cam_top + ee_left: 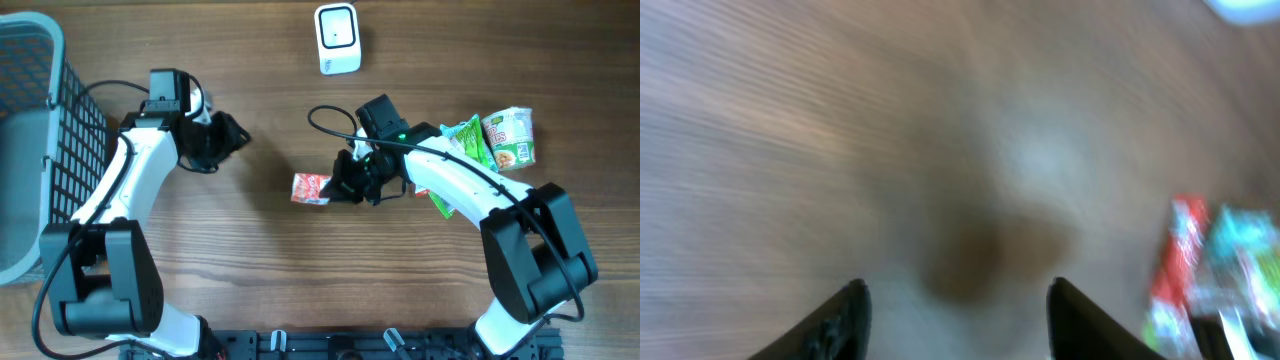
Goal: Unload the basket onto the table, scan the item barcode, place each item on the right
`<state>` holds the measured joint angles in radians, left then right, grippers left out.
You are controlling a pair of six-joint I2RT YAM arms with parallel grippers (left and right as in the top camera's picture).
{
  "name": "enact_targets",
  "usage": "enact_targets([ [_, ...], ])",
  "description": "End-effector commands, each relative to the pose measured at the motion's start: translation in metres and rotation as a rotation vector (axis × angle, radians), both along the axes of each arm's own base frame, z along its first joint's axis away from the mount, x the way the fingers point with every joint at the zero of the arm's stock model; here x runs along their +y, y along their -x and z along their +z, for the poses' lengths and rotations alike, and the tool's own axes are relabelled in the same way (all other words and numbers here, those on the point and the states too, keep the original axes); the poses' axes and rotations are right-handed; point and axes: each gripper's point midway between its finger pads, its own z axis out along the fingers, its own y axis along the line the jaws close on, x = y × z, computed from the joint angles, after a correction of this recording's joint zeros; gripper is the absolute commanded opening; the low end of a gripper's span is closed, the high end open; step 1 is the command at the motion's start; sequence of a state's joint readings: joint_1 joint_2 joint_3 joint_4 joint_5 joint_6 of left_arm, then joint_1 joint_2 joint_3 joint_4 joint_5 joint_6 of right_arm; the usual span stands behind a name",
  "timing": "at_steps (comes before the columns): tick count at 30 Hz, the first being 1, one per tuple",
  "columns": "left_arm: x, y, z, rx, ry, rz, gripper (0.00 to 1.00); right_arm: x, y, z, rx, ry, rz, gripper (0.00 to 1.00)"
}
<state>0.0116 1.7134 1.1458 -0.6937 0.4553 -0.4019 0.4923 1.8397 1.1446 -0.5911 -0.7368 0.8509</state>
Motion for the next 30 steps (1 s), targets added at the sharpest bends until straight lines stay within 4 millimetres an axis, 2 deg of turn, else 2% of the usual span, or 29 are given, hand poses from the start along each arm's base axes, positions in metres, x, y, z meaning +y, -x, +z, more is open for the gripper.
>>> enact_targets([
  [1,-0.043,0.024,0.023,0.027,0.232,-0.139,0.60,0.020,0.000,0.026,0.061,-0.146,-0.021,0.04],
  [3,-0.046,0.031,0.023,0.053,0.233,-0.143,0.60,0.030,-0.007,0.039,0.079,-0.220,-0.047,0.04],
  [7,-0.062,0.031,0.042,-0.002,0.280,-0.191,0.57,0.042,-0.024,0.055,0.113,-0.285,-0.132,0.04],
  [10,-0.076,0.029,0.052,-0.064,0.277,-0.241,0.54,0.045,-0.029,0.059,0.123,-0.299,-0.158,0.04],
  [14,-0.086,0.019,0.075,-0.187,0.284,-0.279,0.56,0.045,-0.028,0.059,0.142,-0.298,-0.170,0.04],
  [15,-0.090,0.018,0.078,-0.205,0.283,-0.292,0.61,0.046,-0.028,0.061,0.143,-0.307,-0.166,0.04],
  [17,-0.088,0.016,0.075,-0.212,0.236,-0.284,0.75,0.049,-0.027,0.068,0.140,-0.345,-0.142,0.04],
  [18,-0.084,0.015,0.071,-0.208,0.205,-0.269,0.77,0.050,-0.026,0.070,0.145,-0.357,-0.131,0.04],
  [22,-0.082,0.016,0.069,-0.198,0.191,-0.262,0.73,0.051,-0.028,0.071,0.146,-0.357,-0.144,0.04],
  [25,-0.079,0.019,0.065,-0.174,0.178,-0.254,0.74,0.055,-0.036,0.079,0.149,-0.386,-0.174,0.04],
  [30,-0.079,0.021,0.064,-0.165,0.178,-0.253,0.73,0.052,-0.050,0.071,0.156,-0.335,-0.285,0.04],
])
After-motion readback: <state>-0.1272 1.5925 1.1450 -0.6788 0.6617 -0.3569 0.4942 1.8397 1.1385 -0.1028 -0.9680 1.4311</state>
